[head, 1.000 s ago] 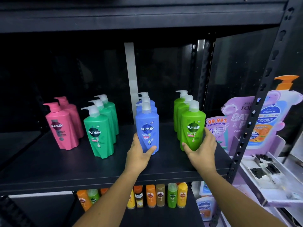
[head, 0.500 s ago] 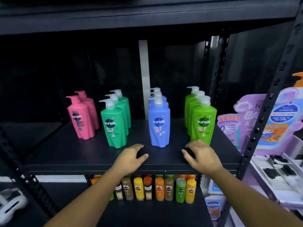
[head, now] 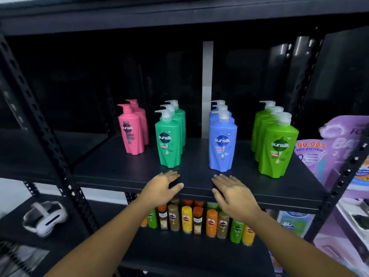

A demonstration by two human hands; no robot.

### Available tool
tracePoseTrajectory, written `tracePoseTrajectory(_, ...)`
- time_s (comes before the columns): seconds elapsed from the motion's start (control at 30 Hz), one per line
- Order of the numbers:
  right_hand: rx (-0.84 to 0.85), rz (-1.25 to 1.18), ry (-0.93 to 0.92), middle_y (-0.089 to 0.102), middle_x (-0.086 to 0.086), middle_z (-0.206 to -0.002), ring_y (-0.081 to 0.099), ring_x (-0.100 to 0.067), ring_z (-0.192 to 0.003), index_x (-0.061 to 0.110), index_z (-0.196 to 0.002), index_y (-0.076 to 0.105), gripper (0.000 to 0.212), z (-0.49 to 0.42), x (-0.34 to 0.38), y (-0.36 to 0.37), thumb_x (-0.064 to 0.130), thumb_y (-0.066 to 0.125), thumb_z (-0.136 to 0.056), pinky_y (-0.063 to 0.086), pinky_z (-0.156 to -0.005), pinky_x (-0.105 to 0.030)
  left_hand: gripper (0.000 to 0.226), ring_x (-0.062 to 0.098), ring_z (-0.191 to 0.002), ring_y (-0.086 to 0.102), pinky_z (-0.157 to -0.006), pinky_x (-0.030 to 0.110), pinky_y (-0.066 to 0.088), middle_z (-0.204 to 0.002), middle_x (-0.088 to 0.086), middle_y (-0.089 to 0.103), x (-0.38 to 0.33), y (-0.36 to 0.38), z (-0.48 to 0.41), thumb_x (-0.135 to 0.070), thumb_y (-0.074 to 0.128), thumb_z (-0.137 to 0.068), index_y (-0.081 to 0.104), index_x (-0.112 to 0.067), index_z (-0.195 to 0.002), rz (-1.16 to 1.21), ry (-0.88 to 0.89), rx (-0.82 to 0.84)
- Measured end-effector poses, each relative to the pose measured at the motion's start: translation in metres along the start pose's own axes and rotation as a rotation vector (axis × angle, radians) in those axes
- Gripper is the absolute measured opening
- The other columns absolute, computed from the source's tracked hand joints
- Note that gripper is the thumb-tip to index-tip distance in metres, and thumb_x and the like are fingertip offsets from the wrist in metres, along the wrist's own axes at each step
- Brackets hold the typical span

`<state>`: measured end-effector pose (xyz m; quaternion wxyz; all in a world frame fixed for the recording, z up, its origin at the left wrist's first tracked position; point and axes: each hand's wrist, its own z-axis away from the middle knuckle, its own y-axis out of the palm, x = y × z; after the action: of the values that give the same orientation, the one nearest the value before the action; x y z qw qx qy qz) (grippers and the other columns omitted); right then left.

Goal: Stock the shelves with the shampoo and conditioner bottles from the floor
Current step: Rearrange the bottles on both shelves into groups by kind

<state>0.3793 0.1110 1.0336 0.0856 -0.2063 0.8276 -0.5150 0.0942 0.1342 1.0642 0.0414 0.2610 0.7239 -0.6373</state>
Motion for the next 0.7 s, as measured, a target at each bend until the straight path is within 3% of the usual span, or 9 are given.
tracePoseTrajectory(0.37,0.123,-0.049,-0.028,0.031,0.007,-0.163,0.017,-0.005,-0.153,0.023,-0.158,0.032,0.066,-0.006,0.069,0.003,0.058,0.022,-0.102,0.007,-0.127,-0.032,0.052,0.004,-0.15,0.028,-0.123,0.02,0.006,-0.158,-0.006,0.043,0.037,-0.011,0.03,-0.04,0.055,-0.103,0.05,-0.019,-0.15,0.073,0.014,-0.063)
tracePoseTrajectory(0.53,0.133,-0.113,-0.013,0.031,0.009,-0.163,0.014,-0.003,-0.153,0.024,-0.157,0.035,0.059,-0.002,0.1,-0.004,0.052,0.033,-0.106,-0.001,-0.124,-0.024,0.05,-0.001,-0.15,0.024,-0.121,0.015,0.006,-0.159,-0.008,0.042,0.051,-0.012,0.05,-0.038,0.055,-0.103,0.05,-0.021,-0.15,0.103,0.075,-0.076)
tracePoseTrajectory(0.7,0.133,-0.153,0.002,0.032,0.011,-0.162,0.013,0.0,-0.152,0.025,-0.157,0.036,0.058,0.009,0.131,0.004,0.052,0.034,-0.105,0.004,-0.127,-0.027,0.049,-0.004,-0.149,0.024,-0.116,0.009,0.012,-0.156,-0.011,0.044,0.064,-0.007,0.075,-0.038,0.058,-0.102,0.052,-0.023,-0.148,0.15,0.13,-0.091)
